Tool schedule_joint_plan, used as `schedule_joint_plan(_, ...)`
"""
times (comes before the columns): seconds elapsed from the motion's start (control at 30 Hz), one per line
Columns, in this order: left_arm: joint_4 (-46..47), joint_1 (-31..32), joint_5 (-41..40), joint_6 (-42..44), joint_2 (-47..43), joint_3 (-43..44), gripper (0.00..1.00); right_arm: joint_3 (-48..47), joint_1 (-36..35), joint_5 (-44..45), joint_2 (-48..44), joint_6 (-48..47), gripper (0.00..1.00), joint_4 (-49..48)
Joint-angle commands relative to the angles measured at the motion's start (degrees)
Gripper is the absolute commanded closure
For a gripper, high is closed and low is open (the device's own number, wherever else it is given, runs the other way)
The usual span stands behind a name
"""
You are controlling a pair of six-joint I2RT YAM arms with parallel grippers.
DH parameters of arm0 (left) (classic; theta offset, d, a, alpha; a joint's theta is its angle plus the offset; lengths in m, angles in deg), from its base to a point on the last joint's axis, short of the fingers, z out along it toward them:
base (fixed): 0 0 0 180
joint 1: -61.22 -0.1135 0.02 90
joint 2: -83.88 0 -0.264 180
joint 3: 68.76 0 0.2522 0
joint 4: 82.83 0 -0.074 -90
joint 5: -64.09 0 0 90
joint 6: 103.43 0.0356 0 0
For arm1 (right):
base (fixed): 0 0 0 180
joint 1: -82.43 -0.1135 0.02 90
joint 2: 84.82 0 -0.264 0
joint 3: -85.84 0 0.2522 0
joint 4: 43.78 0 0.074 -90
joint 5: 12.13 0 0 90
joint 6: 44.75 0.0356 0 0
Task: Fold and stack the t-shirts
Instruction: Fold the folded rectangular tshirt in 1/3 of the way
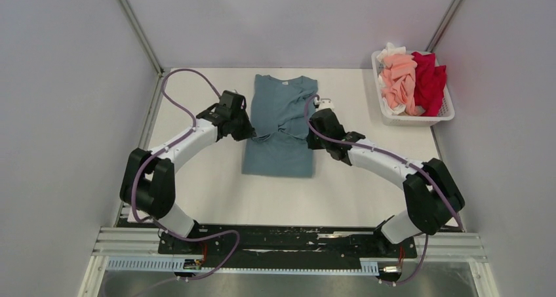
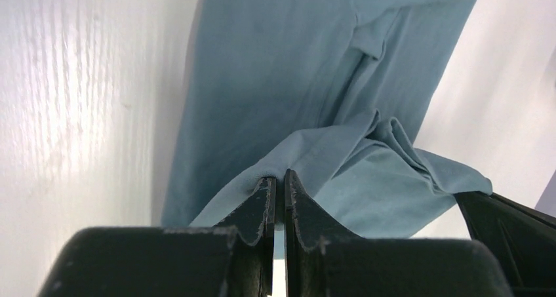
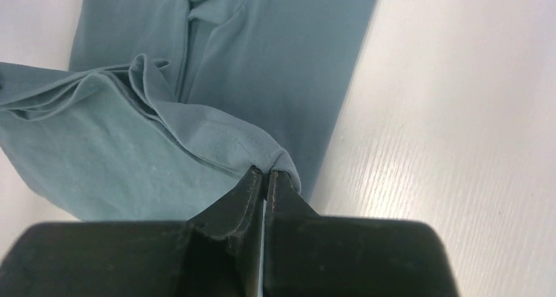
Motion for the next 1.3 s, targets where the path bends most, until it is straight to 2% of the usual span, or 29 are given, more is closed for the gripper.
schedule_joint_plan(0.0, 1.0, -2.1, 1.7, 4.1, 3.5, 5.2, 1.00, -4.1, 3.1, -2.6, 2.9, -1.8, 1.00, -4.6)
schedule_joint_plan(0.3, 0.2, -4.1, 4.7, 6.2, 13.2, 12.6, 0.99, -6.8, 7.1, -5.7, 8.5, -2.9, 1.00, -6.2)
schedule_joint_plan(0.57, -0.9, -6.1, 4.0, 6.9, 18.3, 16.5, 0.91, -9.1, 9.0, -6.9, 13.3, -3.2, 0.98, -6.7)
schedule_joint_plan(0.63, -2.0, -6.5, 4.8, 8.1, 19.4, 18.2, 0.68, -10.2, 9.5, -7.6, 14.2, -4.3, 0.90, -6.4)
schedule_joint_plan(0.67, -3.0, -6.7, 4.9, 9.1, 19.8, 18.9, 0.50, -10.7, 9.9, -7.1, 14.2, -4.3, 0.86, -5.6)
schedule_joint_plan(0.7, -3.5, -6.8, 4.6, 9.6, 19.8, 20.0, 0.42, -11.1, 10.2, -6.8, 13.9, -4.4, 0.78, -5.4)
schedule_joint_plan(0.73, -4.2, -6.8, 4.5, 10.5, 19.3, 20.4, 0.23, -11.3, 10.3, -6.8, 13.4, -4.6, 0.61, -5.2)
schedule_joint_plan(0.77, -4.4, -6.8, 4.1, 10.9, 18.7, 21.0, 0.14, -11.5, 10.4, -7.2, 12.8, -4.9, 0.39, -5.0)
schedule_joint_plan(0.8, -4.8, -6.8, 3.9, 11.2, 17.2, 21.1, 0.03, -11.5, 10.3, -8.0, 12.0, -5.1, 0.25, -4.8)
schedule_joint_plan(0.83, -4.8, -6.8, 3.4, 11.3, 16.4, 20.9, 0.01, -11.4, 10.3, -8.7, 11.0, -4.9, 0.13, -4.4)
schedule_joint_plan(0.9, -4.5, -6.8, 2.8, 11.2, 13.2, 19.1, 0.00, -10.4, 10.2, -11.2, 8.9, -4.6, 0.01, -4.3)
schedule_joint_plan(1.03, -4.1, -6.8, 1.7, 9.6, 5.9, 11.6, 0.00, -4.2, 10.2, -16.9, 3.8, -2.2, 0.00, -3.9)
schedule_joint_plan(1.17, -2.9, -6.8, 3.3, 7.5, -1.8, 0.0, 0.00, 4.1, 9.9, -23.3, -2.8, 0.3, 0.00, -3.8)
schedule_joint_plan(1.27, 1.3, -6.7, 6.7, 5.2, -7.7, -10.0, 0.00, 9.9, 9.3, -24.9, -6.9, 4.9, 0.00, -3.9)
